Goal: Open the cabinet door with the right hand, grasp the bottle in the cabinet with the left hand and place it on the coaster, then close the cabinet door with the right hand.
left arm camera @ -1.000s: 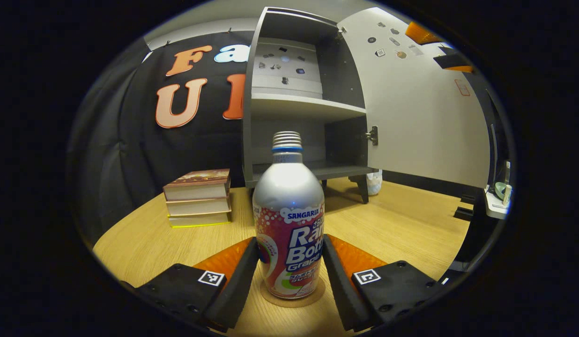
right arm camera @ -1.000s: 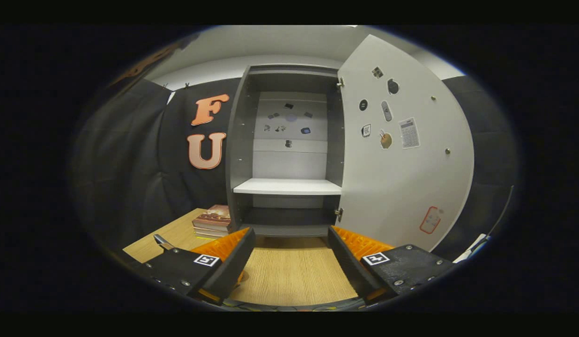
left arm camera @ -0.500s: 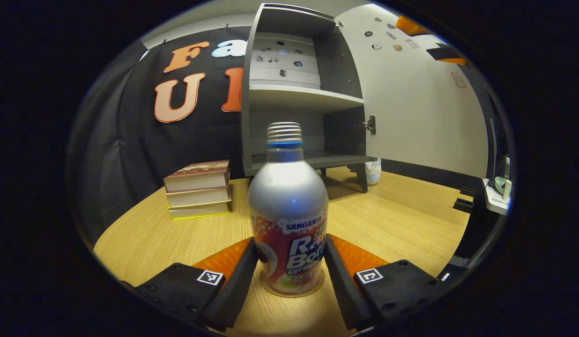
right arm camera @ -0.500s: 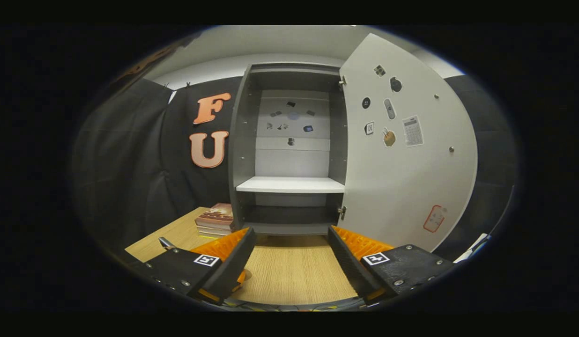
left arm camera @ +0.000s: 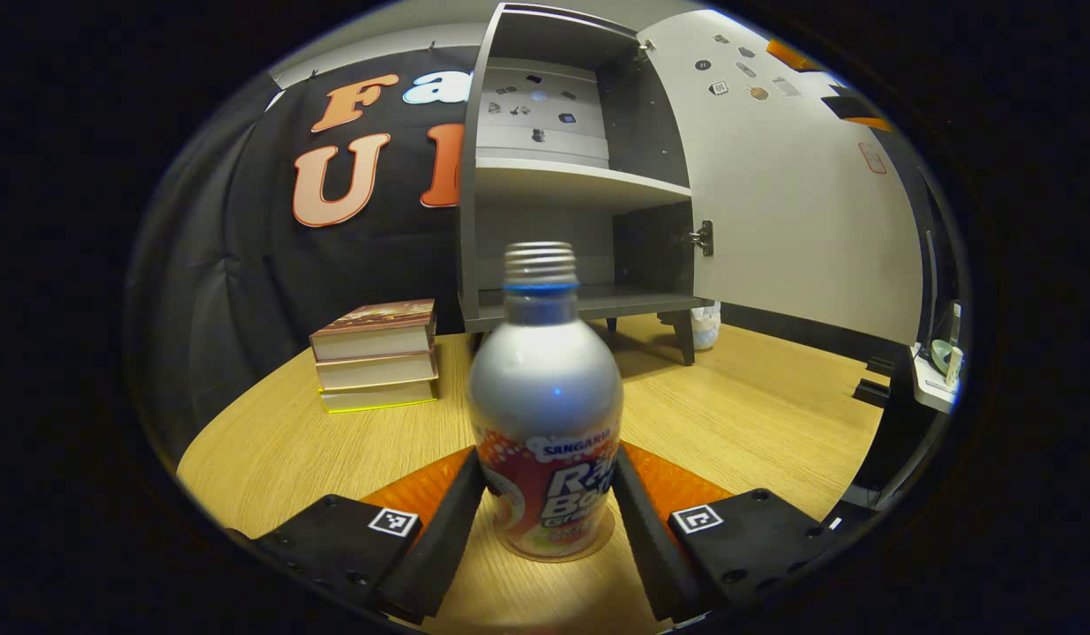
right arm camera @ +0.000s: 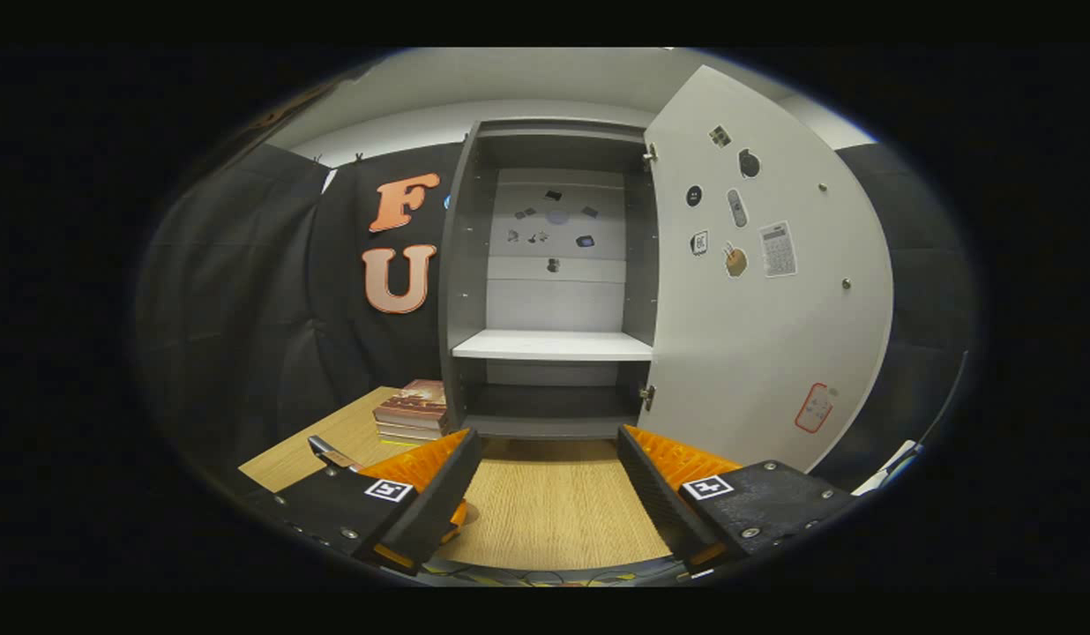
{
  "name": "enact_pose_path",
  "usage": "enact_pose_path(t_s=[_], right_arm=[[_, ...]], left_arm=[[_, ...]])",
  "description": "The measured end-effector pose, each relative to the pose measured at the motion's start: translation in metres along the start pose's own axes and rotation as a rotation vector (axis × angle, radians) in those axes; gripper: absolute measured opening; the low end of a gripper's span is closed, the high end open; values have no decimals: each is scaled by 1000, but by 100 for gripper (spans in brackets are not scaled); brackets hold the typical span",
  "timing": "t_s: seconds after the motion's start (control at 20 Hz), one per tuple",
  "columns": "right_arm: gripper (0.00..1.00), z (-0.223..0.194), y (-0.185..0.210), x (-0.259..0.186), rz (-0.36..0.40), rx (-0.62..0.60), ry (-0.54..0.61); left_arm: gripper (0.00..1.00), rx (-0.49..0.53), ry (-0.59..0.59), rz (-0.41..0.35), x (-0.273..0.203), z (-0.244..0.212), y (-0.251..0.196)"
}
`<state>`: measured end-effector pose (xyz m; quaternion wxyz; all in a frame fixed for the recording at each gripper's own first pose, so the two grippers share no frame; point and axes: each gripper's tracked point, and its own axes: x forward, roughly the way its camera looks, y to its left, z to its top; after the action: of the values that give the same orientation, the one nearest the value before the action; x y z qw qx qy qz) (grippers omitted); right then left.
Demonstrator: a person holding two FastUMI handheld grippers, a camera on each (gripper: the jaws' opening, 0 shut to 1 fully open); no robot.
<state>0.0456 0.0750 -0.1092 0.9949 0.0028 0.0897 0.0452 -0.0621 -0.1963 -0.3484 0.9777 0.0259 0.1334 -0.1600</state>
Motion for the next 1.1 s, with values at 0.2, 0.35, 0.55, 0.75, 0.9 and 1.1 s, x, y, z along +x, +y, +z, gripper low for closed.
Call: enact_pose_path(t_s=[0.2, 0.35, 0.55, 0.75, 0.9, 1.1], right_arm=[[95, 10, -1, -8, 1, -2, -21], [95, 15, -3, -12, -2, -3, -32], [95, 25, -10, -15, -8, 5, -63], [95, 33, -18, -18, -16, 18, -90], [95, 40, -24, -19, -22, 23, -113], [97, 52, -33, -19, -46, 30, -151]], left_arm=[[94, -1, -29, 18, 7, 24, 7], [95, -6, -60, 16, 9, 45, 9], [94, 16, -93, 8, 12, 68, 7], [94, 20, -113, 7, 12, 88, 8], [94, 14, -136, 10, 6, 113, 9], [95, -15, -163, 20, -6, 151, 15]])
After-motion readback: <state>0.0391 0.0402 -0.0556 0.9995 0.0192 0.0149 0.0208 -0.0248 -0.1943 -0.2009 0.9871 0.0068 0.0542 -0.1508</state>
